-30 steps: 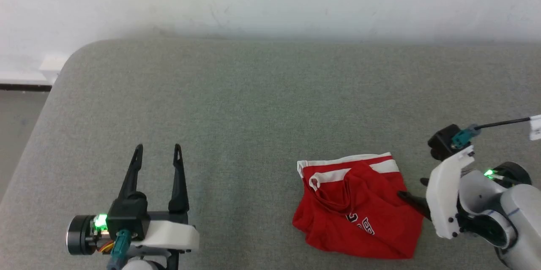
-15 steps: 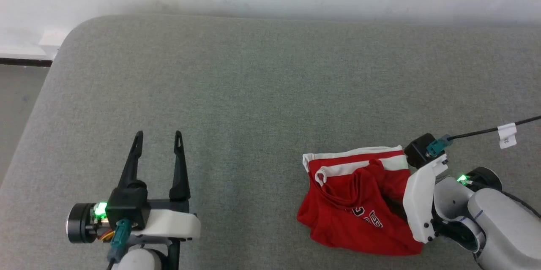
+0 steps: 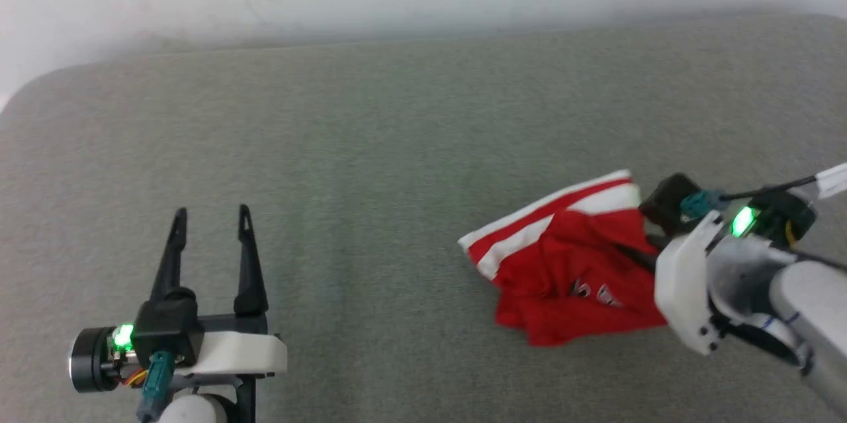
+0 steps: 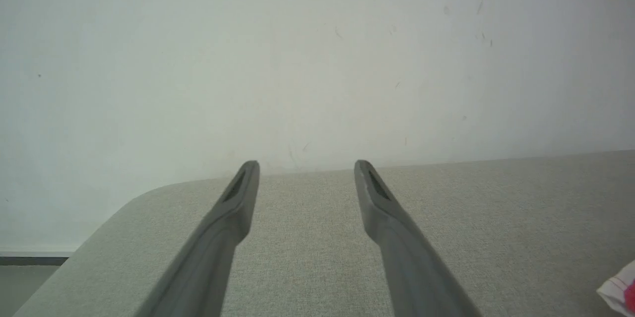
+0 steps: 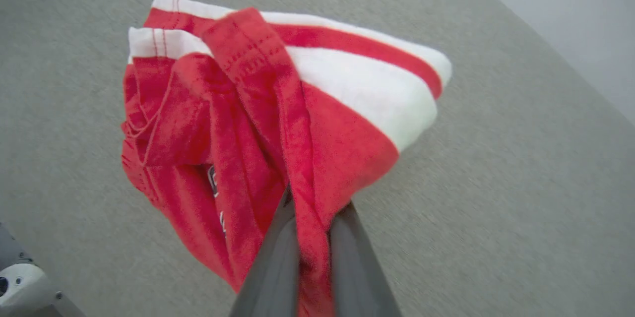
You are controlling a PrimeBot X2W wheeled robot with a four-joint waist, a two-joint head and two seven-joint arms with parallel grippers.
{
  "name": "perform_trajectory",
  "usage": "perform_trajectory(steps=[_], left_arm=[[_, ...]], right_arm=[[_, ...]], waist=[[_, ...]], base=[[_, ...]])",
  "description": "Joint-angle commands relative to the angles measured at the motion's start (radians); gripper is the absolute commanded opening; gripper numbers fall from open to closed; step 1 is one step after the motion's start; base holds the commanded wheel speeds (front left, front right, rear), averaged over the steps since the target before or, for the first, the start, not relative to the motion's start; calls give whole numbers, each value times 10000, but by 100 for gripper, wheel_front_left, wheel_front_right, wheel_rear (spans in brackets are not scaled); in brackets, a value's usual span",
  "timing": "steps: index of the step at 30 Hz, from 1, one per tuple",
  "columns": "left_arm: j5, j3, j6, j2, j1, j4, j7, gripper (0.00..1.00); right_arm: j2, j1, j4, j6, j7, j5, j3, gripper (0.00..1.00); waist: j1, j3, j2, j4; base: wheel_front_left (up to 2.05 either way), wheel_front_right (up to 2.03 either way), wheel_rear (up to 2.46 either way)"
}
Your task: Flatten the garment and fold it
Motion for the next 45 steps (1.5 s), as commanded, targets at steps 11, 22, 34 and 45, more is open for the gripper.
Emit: perform_trajectory(steps=[11, 22, 34, 45], left_arm=[[326, 461, 178, 694, -867, -843, -49, 100], [433, 425, 258, 1202, -1512, -1446, -49, 100], [359, 125, 467, 1193, -1885, -1604, -49, 100], [60, 21, 633, 835, -1286, -1171, -49, 100]], right_arm=[[-1418, -1456, 1173, -13, -577, -1263, -1081, 0], [-1179, -3275, 4999, -13, -2069, -3166, -2215, 0], [-540, -4380, 7774, -13, -3156, -4735, -3807, 18], [-143, -4585, 8073, -13, -6159, -5990, -6070, 100]], waist=[[-1, 2489, 0, -2789], [-1, 3827, 0, -2838], [-1, 4063, 0, -2555], [-1, 2175, 0, -2158]], base=[[0, 0, 0], [0, 0, 0], [0, 0, 0], [0, 0, 0]])
